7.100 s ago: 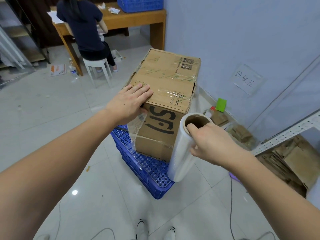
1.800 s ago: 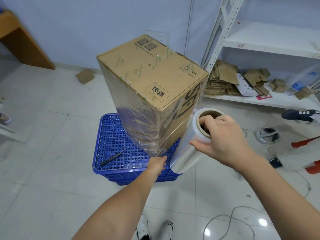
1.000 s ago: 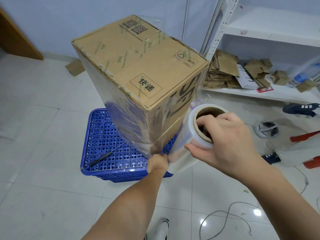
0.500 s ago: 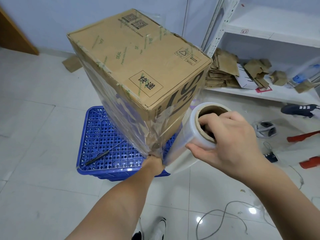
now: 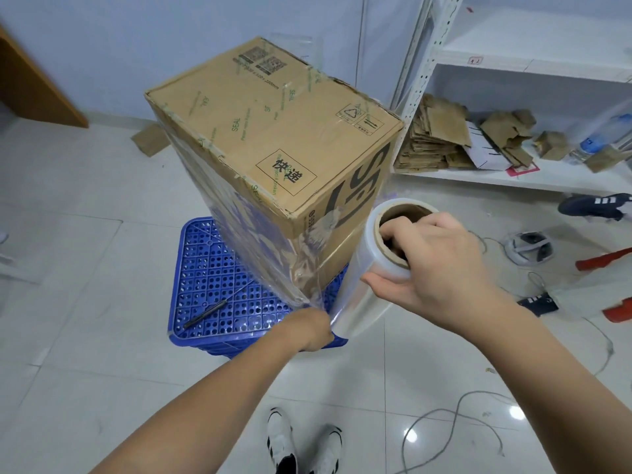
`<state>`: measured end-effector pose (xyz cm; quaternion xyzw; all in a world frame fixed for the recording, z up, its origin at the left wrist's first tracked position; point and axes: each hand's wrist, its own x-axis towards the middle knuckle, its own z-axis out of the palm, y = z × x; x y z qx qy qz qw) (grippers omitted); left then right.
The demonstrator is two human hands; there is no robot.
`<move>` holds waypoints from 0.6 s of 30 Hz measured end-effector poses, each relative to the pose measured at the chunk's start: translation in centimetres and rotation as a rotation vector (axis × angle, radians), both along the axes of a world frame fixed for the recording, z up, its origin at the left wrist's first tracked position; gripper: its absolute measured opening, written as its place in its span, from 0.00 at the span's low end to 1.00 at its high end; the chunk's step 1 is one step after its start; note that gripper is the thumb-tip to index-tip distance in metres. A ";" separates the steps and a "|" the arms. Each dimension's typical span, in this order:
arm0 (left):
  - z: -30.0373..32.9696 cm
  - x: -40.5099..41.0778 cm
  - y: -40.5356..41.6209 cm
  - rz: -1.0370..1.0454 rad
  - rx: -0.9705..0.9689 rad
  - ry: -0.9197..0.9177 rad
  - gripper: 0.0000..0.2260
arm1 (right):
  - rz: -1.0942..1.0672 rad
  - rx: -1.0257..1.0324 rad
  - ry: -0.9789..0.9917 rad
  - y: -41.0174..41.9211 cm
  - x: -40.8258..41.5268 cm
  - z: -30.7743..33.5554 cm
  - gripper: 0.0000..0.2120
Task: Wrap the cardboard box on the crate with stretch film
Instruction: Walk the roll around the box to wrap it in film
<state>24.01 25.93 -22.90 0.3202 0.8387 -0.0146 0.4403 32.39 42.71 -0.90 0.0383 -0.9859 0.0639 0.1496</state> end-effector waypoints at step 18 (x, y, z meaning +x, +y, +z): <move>26.4 -6.5 3.0 -0.259 0.132 0.967 0.51 | 0.093 0.094 -0.133 -0.3 1.0 1.9 0.22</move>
